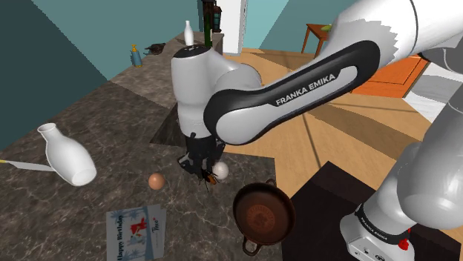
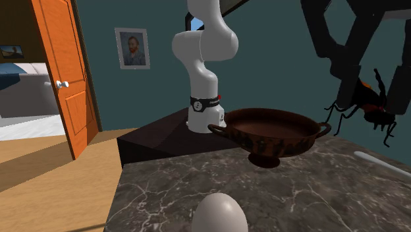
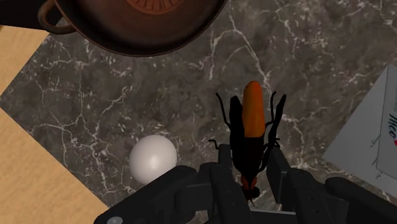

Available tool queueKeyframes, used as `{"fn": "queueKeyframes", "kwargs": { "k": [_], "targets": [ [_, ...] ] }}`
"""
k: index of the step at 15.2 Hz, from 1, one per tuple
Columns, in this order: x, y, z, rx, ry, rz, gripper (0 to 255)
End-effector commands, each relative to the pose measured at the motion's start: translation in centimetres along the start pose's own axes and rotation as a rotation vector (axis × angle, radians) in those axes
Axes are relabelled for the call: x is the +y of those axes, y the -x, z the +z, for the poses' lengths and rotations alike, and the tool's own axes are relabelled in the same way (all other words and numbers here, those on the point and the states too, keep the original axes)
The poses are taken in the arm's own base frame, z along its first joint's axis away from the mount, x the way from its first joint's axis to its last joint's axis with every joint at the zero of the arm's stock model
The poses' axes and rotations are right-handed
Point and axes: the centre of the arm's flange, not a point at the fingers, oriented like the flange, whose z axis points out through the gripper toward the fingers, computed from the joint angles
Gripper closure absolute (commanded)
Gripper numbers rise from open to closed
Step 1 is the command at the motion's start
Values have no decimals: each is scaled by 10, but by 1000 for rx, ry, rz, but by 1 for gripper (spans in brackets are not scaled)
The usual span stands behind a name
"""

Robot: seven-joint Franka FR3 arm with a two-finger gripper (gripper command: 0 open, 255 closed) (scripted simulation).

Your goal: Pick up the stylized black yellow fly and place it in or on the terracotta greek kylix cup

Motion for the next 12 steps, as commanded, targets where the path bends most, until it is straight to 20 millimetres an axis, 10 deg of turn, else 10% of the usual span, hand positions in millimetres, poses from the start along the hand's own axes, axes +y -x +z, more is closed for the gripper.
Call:
{"fn": "queueKeyframes", "kwargs": {
  "k": [1,12],
  "targets": [
    [1,0,-11,0,0,0,255],
    [78,107,-18,0,0,0,255]
  ]
}}
